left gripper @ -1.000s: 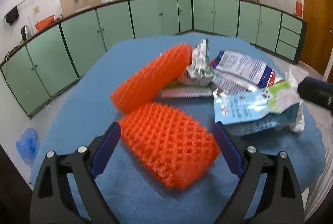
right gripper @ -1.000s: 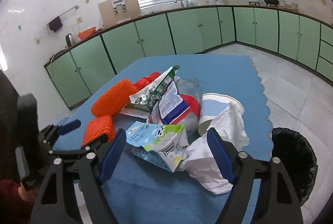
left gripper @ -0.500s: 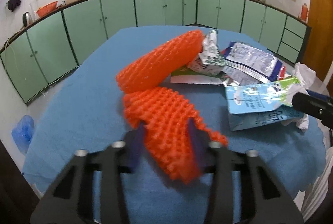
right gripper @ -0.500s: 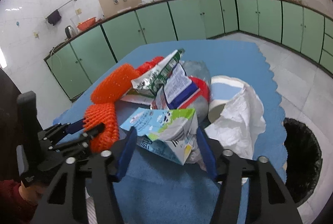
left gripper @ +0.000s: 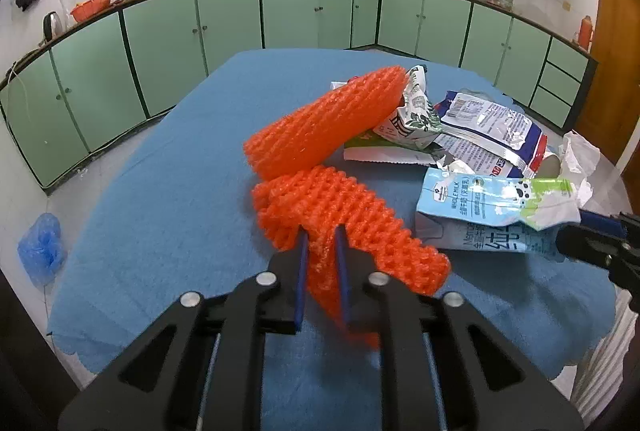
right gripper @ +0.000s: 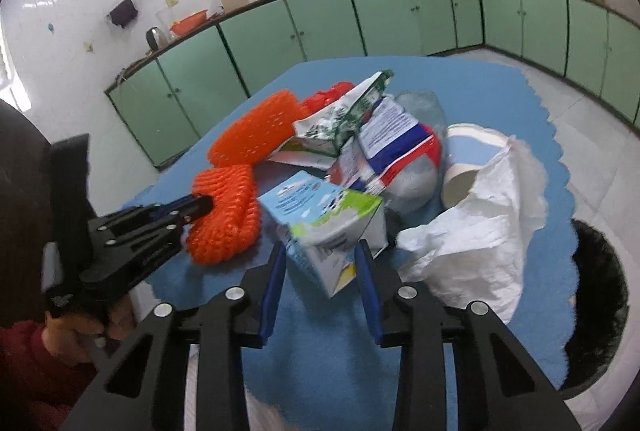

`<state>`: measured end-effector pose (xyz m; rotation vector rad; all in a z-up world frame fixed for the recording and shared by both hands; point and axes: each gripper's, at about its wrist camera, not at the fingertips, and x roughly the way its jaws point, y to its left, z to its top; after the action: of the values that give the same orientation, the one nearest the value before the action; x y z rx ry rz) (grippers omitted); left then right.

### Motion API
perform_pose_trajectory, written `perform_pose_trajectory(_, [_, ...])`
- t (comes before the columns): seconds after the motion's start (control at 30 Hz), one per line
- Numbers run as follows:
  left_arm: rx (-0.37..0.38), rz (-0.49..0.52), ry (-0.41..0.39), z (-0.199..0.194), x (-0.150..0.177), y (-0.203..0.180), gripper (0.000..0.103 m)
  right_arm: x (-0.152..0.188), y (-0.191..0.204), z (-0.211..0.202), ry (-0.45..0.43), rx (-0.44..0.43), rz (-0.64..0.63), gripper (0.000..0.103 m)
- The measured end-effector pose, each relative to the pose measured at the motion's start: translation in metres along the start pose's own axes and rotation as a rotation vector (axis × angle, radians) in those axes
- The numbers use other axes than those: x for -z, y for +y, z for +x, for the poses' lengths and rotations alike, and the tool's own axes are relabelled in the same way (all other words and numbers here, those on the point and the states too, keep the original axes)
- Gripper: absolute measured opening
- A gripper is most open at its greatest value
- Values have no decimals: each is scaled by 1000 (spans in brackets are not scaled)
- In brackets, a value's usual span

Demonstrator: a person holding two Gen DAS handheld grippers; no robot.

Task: Collect trash
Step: 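Grasp the orange foam net with the left tool while the right tool grasps the milk carton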

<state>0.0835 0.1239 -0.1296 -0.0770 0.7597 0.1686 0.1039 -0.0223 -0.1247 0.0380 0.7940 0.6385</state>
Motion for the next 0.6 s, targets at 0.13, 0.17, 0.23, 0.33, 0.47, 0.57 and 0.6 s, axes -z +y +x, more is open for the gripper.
perform_pose_trajectory(0.13, [0, 6, -7, -2, 0, -3, 26, -3, -11, -1, -25, 38, 13, 56])
perform_pose_trajectory(0.17, [0, 7, -8, -1, 0, -4, 26, -4, -13, 0, -24, 40, 12, 58])
perform_pose_trajectory(0.23, [1, 2, -5, 0, 0, -3, 28, -5, -14, 4, -15, 38, 0, 61])
perform_pose_trajectory(0.33, [-9, -6, -8, 0, -1, 0, 35, -4, -9, 9, 3, 15, -30, 68])
perform_pose_trajectory(0.47, [-22, -30, -14, -1, -2, 7, 41, 1, -4, 21, 43, 1, -71, 69])
perform_pose_trajectory(0.57, [-31, -32, -13, -1, -3, 11, 44, 5, -3, 32, 66, 5, -92, 69])
perform_pose_trajectory(0.6, [-34, -34, -13, -2, -2, 11, 47, 6, -2, 35, 72, 7, -103, 68])
